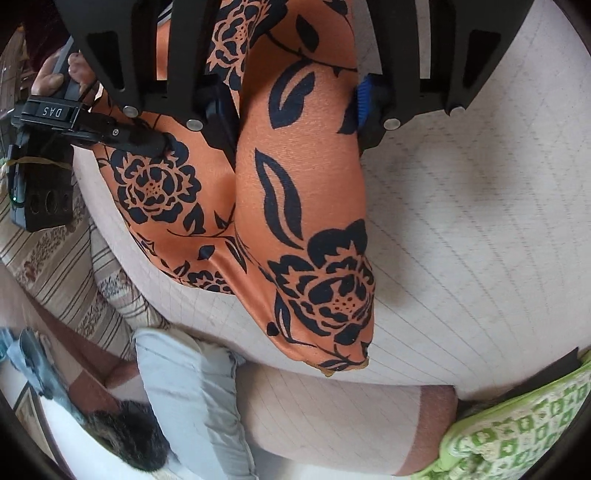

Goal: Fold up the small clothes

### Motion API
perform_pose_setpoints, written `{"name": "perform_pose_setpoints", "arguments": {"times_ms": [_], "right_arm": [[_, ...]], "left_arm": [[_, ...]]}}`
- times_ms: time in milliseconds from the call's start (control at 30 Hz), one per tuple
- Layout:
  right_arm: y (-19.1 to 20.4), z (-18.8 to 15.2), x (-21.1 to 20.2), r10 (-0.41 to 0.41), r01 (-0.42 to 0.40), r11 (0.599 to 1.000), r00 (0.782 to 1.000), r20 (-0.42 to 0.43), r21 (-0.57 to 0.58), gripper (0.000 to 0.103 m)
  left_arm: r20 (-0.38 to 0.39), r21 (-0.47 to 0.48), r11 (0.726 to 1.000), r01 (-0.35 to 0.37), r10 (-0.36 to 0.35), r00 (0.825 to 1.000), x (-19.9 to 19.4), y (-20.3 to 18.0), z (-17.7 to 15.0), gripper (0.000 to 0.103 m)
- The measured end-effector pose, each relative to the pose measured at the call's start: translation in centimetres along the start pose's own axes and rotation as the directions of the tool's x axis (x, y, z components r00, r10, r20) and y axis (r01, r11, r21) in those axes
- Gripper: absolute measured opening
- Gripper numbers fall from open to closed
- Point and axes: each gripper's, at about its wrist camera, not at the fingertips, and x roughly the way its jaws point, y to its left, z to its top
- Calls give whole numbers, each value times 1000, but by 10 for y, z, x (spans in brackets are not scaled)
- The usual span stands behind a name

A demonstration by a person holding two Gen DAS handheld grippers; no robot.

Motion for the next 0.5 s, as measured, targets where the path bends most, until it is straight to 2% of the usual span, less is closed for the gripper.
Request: {"name": "perform_pose_setpoints", "arguments": {"times_ms": [233,500], "right_arm": [[26,1,9,38,-38,999,999,9,-28,43],[45,4,32,37,-37,998,999,1,-45,43]], "left_arm": [[41,-13,998,-54,54,998,-32,11,-1,53],[56,-74,993,-96,100,993,-34,31,2,53]]}}
